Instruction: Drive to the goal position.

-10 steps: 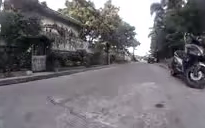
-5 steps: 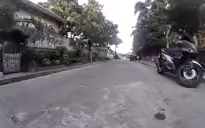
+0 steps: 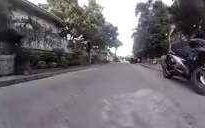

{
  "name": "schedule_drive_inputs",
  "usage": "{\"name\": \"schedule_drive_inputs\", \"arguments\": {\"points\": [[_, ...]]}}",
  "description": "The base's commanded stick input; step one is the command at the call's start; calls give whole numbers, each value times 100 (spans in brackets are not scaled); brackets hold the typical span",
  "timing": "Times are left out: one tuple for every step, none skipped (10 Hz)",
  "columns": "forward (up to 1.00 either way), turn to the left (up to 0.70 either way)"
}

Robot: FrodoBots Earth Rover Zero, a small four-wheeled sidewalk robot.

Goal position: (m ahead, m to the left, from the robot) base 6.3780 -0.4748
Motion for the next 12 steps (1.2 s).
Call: {"name": "schedule_drive_inputs", "arguments": {"points": [[100,-1],[100,-1],[100,-1],[100,-1],[100,-1],[100,-1],[100,-1],[100,-1],[100,-7],[100,-38],[100,-41],[100,-41]]}}
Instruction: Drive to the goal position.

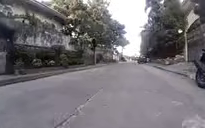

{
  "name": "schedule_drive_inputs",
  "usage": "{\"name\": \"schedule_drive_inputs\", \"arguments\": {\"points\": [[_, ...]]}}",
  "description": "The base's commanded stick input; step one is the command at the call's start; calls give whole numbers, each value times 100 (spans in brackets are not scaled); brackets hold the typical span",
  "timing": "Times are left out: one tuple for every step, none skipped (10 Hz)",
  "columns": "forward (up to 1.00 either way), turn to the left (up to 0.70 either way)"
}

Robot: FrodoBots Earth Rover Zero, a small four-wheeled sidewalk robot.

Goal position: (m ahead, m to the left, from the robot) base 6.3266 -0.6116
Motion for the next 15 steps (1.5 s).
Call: {"name": "schedule_drive_inputs", "arguments": {"points": [[100,-16],[100,-1],[100,-1],[100,-12],[100,-38],[100,-41],[100,-41],[100,-41],[100,-41],[100,-41],[100,-32],[100,-8],[100,-1],[100,-8],[100,-33]]}}
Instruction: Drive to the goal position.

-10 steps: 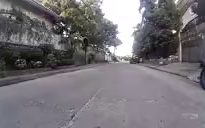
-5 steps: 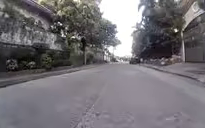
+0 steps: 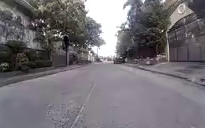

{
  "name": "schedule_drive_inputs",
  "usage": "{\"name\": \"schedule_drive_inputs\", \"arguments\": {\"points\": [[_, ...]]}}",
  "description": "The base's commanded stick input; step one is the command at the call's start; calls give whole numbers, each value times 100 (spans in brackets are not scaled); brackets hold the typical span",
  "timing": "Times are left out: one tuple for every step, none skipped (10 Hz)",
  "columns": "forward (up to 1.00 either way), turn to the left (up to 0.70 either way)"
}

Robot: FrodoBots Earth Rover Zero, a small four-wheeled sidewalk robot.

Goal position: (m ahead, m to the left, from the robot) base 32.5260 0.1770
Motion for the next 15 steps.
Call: {"name": "schedule_drive_inputs", "arguments": {"points": [[100,-41],[100,-41],[100,-41],[100,-23],[100,-1],[100,-1],[100,-1],[100,-1],[100,-1],[100,-1],[100,-1],[100,-1],[100,-1],[100,-1],[100,-1]]}}
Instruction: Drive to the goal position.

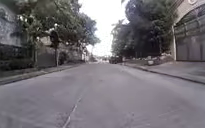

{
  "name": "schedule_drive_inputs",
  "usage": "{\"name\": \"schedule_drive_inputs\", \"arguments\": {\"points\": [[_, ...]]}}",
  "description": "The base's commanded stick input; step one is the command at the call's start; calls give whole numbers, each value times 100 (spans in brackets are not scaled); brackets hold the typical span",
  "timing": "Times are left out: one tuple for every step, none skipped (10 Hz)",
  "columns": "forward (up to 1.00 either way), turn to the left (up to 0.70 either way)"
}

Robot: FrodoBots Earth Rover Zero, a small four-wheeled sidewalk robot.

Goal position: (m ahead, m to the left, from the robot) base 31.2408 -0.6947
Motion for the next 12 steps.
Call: {"name": "schedule_drive_inputs", "arguments": {"points": [[100,-1],[100,-1],[100,-1],[100,-1],[100,-1],[100,-1],[100,-1],[100,-1],[100,-1],[100,-1],[100,-1],[100,-11]]}}
